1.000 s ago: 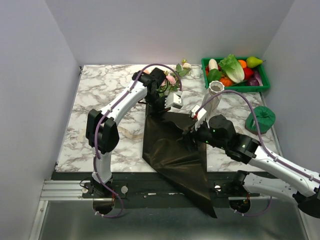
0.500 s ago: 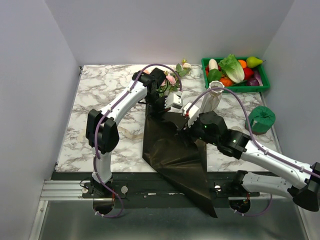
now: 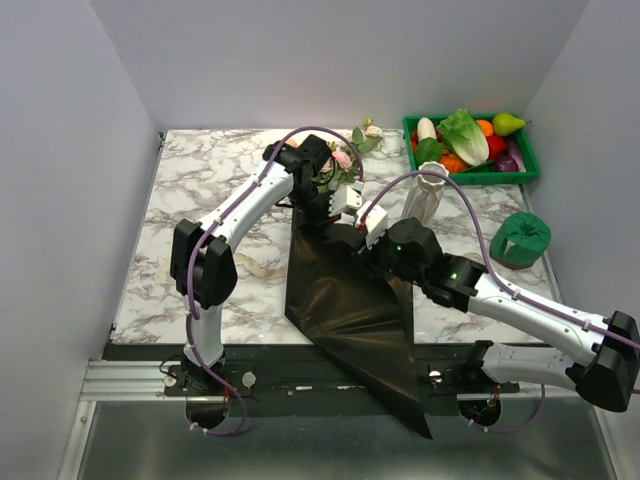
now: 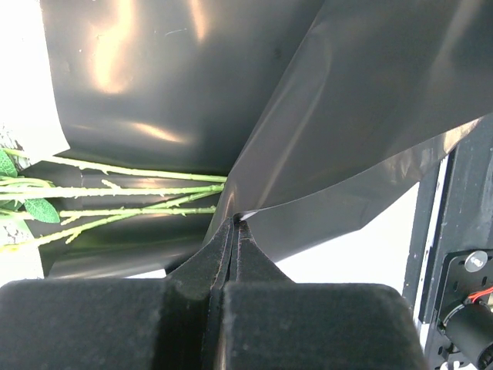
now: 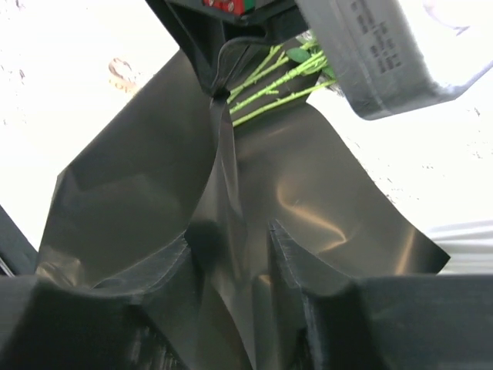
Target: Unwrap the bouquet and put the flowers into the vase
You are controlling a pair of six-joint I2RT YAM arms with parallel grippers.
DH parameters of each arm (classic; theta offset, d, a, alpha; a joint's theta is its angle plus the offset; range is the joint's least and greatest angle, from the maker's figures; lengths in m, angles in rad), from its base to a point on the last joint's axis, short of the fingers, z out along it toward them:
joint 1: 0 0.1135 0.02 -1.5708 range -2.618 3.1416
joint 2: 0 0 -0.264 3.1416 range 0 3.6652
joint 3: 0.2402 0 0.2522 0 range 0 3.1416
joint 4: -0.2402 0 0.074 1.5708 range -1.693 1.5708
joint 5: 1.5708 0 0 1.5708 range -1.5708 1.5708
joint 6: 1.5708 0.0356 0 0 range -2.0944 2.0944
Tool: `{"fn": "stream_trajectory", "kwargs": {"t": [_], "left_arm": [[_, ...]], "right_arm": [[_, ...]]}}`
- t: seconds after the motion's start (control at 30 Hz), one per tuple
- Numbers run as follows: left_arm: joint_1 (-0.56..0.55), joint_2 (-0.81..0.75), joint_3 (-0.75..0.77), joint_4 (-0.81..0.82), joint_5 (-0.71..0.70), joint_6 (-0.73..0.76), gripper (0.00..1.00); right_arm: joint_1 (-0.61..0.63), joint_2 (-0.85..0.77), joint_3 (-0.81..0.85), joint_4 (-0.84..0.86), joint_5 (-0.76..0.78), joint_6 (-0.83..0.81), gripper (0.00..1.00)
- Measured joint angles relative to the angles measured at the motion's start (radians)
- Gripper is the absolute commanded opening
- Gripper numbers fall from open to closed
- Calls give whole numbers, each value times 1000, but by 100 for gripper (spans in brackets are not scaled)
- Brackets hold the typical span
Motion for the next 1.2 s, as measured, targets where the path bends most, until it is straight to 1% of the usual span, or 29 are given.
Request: {"fn": "stream_trajectory", "kwargs": {"t": [0.07, 0.1, 0.17, 0.2, 0.23, 0.3, 0.33, 0.43, 0.5, 0.53, 0.63, 0.73, 0.8, 0.83, 1.0, 1.1, 1.2], "left_arm": [[0, -4, 0, 0, 0, -1, 0], [0, -8, 0, 0, 0, -3, 0], [0, -18, 0, 0, 0, -6, 0], [0, -25, 0, 0, 0, -8, 2], [0, -31, 2, 0, 0, -11, 15], [0, -36, 13, -3, 0, -18, 32], [0, -37, 24, -5, -2, -28, 46], [3, -37, 62, -5, -3, -65, 70], [13, -41, 101, -6, -4, -90, 83], [16, -45, 119, -7, -4, -101, 99], [36, -64, 182, -5, -5, -142, 99], [66, -114, 227, -3, -16, -205, 99], [83, -150, 231, 13, -67, -280, 99], [109, -200, 232, 29, -96, -320, 99], [226, -294, 247, 119, -232, -496, 99], [301, -308, 242, 152, -294, -562, 99], [340, -317, 185, 180, -340, -601, 99]], "right_arm": [[0, 0, 0, 11, 0, 1, 27], [0, 0, 0, 16, 0, 0, 21], [0, 0, 0, 22, -2, 3, 13], [0, 0, 0, 23, -2, 3, 8], [0, 0, 0, 24, -3, 6, 1], [0, -2, 0, 24, -7, 14, 1], [0, -5, 0, 24, -8, 18, 1], [0, -20, 0, 24, -11, 24, 1], [0, -34, 2, 23, -14, 28, 1], [1, -42, 6, 21, -18, 31, 1], [13, -55, 35, 8, -30, 39, 1], [51, -60, 79, -13, -35, 47, 1], [99, -60, 110, -31, -33, 50, 1], [128, -60, 125, -43, -32, 53, 1], [339, -28, 214, -113, 34, 57, 1], [470, 10, 255, -158, 92, 59, 1], [583, 89, 306, -224, 172, 72, 1]]}}
